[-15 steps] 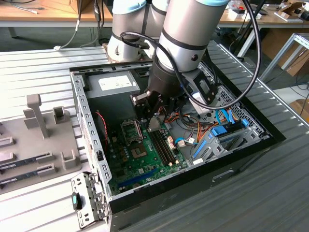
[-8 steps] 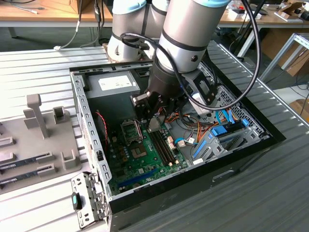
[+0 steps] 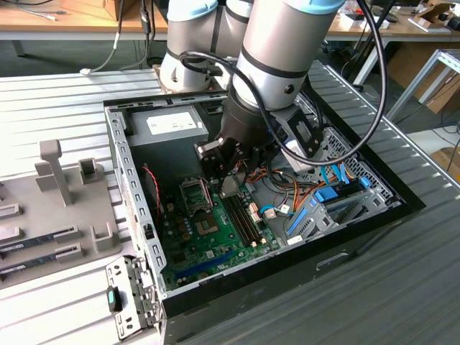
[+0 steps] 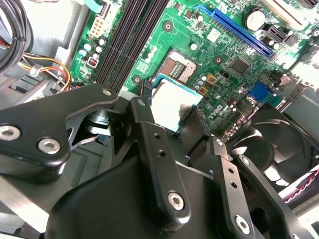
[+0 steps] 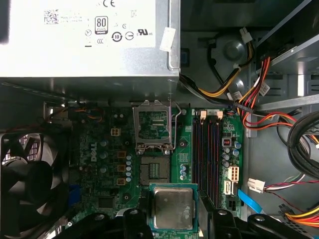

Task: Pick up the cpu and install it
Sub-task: 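Pick up the cpu and move it towards the insertion slot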

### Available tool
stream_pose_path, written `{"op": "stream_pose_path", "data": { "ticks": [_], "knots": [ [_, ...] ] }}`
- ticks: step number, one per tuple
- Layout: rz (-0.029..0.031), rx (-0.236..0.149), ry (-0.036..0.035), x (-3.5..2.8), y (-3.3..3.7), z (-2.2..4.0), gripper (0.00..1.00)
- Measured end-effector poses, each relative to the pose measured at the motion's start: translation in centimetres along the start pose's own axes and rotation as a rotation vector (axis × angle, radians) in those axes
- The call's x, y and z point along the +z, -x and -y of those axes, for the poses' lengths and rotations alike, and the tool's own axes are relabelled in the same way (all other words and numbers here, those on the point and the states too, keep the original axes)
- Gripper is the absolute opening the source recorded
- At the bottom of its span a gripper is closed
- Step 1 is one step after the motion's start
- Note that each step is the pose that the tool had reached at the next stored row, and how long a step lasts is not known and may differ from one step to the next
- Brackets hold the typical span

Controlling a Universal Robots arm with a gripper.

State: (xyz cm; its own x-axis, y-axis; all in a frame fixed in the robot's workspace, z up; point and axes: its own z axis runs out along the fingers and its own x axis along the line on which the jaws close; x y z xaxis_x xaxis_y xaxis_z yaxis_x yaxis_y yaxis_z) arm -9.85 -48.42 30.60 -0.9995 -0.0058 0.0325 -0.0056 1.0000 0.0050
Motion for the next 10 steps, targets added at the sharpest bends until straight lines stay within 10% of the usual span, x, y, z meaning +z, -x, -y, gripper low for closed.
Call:
{"op": "stream_pose_path", "data": {
  "ticks": [10],
  "knots": [
    [0.0, 0.0, -0.0001, 0.22, 0.06, 0.02, 0.47]
  ]
}}
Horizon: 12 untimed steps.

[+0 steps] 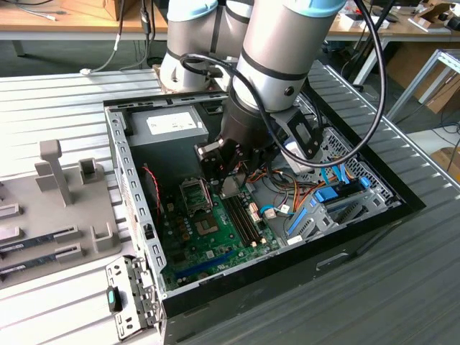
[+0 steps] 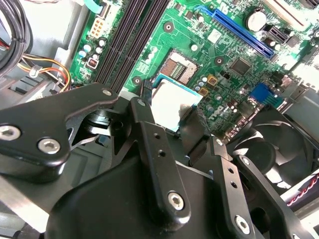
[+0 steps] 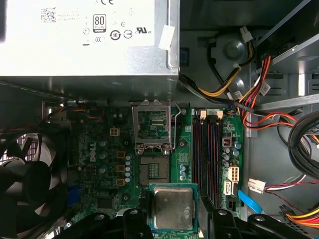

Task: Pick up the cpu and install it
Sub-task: 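Pick up the cpu and move it towards the insertion slot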

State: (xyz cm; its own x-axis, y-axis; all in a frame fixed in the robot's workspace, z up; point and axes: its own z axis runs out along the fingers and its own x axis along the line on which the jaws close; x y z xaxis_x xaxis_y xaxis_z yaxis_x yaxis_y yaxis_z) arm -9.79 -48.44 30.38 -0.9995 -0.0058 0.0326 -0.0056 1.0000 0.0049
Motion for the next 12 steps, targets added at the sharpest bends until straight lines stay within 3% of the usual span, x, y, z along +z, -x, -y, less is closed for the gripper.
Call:
{"op": "stream_pose_path", "data": {
  "ticks": [12],
  "knots": [
    [0.0, 0.0, 0.0001, 0.31, 0.08, 0.03, 0.47]
  ]
}}
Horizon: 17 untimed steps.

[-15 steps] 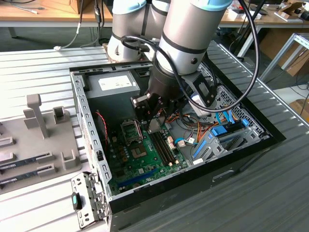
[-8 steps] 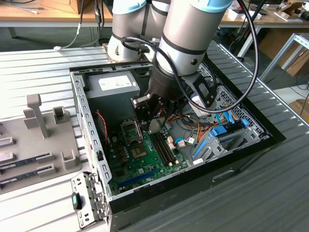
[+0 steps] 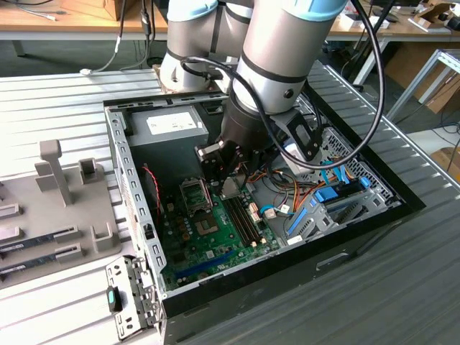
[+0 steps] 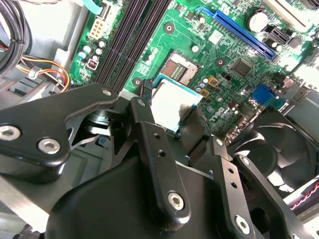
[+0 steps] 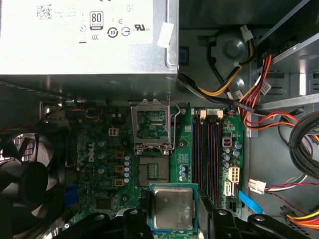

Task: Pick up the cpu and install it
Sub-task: 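Pick up the cpu and move it towards the insertion slot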

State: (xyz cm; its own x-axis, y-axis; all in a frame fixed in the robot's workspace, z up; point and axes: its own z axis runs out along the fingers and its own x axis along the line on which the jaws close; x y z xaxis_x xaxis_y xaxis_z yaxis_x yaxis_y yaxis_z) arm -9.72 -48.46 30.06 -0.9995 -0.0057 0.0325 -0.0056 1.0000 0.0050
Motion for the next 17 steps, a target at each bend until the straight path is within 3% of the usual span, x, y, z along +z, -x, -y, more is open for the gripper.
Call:
{"op": "stream_pose_path", "data": {
  "ticks": [17],
  "knots": [
    [0.0, 0.0, 0.0, 0.39, 0.08, 0.03, 0.47]
  ]
}}
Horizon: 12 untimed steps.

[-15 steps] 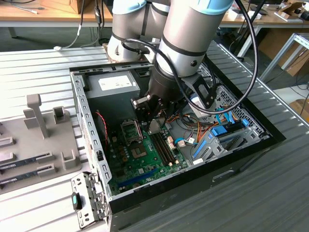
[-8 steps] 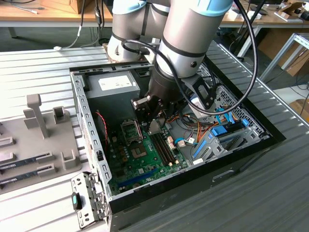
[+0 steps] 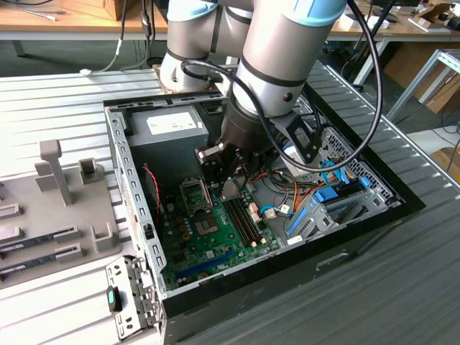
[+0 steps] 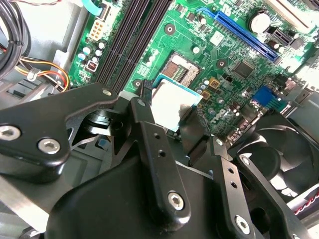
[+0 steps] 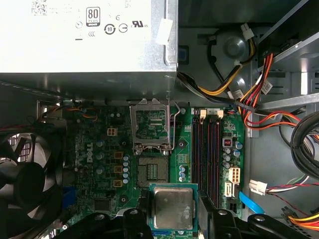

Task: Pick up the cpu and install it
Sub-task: 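Pick up the cpu and move it towards the insertion slot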

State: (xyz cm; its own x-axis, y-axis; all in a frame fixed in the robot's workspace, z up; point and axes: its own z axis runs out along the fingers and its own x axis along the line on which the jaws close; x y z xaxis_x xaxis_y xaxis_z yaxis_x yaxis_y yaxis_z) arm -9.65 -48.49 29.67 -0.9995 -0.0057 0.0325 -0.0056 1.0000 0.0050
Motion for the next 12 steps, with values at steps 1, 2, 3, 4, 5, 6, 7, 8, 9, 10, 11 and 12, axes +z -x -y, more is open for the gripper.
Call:
{"op": "stream_pose_path", "data": {
  "ticks": [1, 2, 3, 4, 5, 6, 7, 8, 9, 10, 11, 12],
  "knots": [
    [0.0, 0.0, 0.0001, 0.01, 0.0, 0.0, 0.47],
    [0.0, 0.0, 0.0, 0.03, 0.01, 0.0, 0.47],
    [0.0, 0.0, 0.0, 0.05, 0.01, 0.01, 0.47],
    [0.0, 0.0, 0.0, 0.07, 0.01, 0.01, 0.47],
    [0.0, 0.0, 0.0, 0.08, 0.01, 0.01, 0.47],
    [0.0, 0.0, 0.0, 0.09, 0.02, 0.01, 0.47],
    [0.0, 0.0, 0.0, 0.11, 0.02, 0.01, 0.47],
    [0.0, 0.0, 0.0, 0.14, 0.02, 0.01, 0.47],
    [0.0, 0.0, 0.0, 0.16, 0.02, 0.02, 0.47],
    [0.0, 0.0, 0.0, 0.19, 0.03, 0.02, 0.47],
    [0.0, 0.0, 0.0, 0.21, 0.03, 0.02, 0.47],
    [0.0, 0.0, 0.0, 0.22, 0.03, 0.02, 0.47]
  ]
}}
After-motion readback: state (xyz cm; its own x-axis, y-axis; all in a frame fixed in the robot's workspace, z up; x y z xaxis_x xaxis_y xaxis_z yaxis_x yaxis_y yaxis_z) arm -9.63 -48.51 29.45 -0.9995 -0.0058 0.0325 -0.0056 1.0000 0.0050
